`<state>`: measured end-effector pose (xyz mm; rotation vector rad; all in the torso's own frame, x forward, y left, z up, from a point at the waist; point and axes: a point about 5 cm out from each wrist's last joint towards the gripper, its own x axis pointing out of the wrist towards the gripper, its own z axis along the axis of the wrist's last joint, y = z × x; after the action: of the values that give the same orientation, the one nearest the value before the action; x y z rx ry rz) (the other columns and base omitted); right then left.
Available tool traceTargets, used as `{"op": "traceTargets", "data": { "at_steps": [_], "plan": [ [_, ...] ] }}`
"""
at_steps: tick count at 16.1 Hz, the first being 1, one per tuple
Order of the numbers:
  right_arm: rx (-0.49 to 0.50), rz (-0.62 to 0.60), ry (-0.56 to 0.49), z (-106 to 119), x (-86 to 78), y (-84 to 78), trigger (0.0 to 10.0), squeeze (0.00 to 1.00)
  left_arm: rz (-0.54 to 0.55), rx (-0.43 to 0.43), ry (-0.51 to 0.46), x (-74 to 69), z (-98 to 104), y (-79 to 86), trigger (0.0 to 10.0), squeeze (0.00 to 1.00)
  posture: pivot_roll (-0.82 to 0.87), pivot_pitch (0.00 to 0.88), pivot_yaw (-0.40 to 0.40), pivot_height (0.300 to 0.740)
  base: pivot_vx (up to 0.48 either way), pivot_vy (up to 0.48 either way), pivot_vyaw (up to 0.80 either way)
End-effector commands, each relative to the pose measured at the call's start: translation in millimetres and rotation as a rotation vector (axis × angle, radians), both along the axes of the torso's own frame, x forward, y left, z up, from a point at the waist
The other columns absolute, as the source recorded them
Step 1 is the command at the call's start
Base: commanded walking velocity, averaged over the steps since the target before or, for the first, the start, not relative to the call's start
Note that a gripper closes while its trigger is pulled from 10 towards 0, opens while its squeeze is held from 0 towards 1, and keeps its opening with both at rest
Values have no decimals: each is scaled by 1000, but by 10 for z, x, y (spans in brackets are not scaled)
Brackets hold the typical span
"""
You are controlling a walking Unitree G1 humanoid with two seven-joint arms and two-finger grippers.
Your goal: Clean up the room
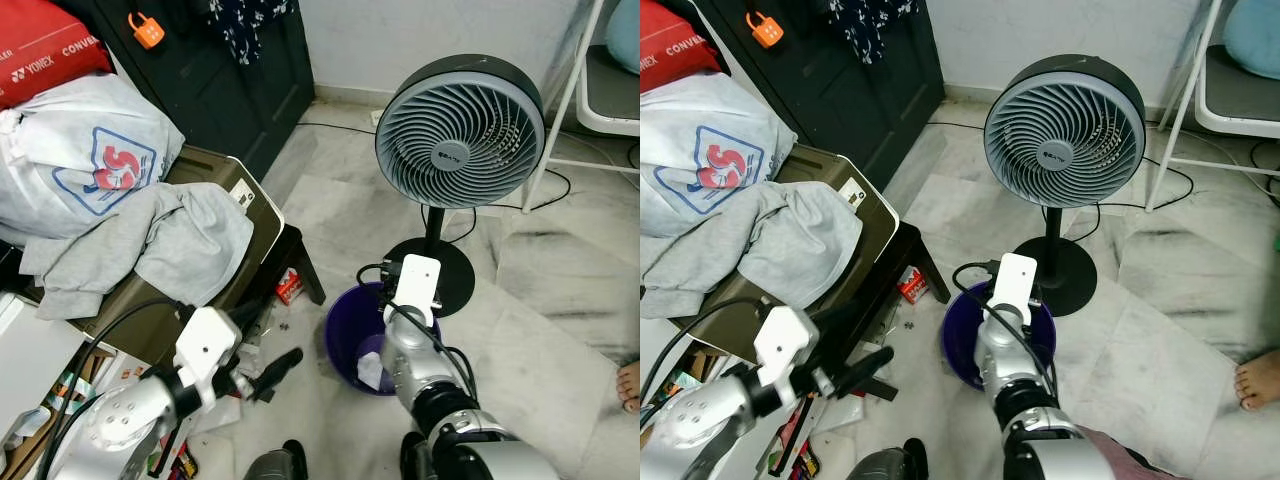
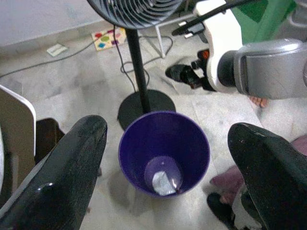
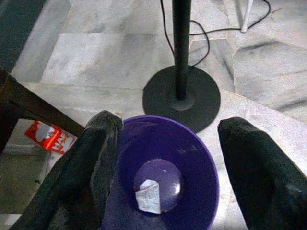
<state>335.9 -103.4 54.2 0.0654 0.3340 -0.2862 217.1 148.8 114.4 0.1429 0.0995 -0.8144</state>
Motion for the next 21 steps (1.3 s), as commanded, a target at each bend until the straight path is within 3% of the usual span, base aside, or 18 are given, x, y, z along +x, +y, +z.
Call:
{"op": "traceTargets", "data": {
  "at_steps": [1,7,9,13,17,21],
  "plan": [
    [17,36,-32,45,14,64,10000,1000,20,12,3,21,-49,9,10000,0,133,208,158,740,0,0,0],
    [-113,163,-189,168,-12,-169,10000,1000,38,-54,-72,255,-51,-225,10000,0,29,107,88,740,0,0,0],
    [-137,210,-230,214,-64,-260,10000,1000,128,-105,-124,414,-34,-280,10000,0,-12,50,65,740,0,0,0],
    [-152,297,-274,244,-130,-245,10000,1000,316,-88,-155,635,-97,-260,10000,0,-33,0,32,740,0,0,0],
    [-148,290,-313,272,-179,-305,10000,1000,470,-88,-115,702,-233,-233,10000,0,-39,0,18,740,0,0,0],
    [-150,277,-317,246,-223,-286,10000,1000,429,-140,-91,717,-256,-296,10000,0,-29,0,23,740,0,0,0]
  ]
}}
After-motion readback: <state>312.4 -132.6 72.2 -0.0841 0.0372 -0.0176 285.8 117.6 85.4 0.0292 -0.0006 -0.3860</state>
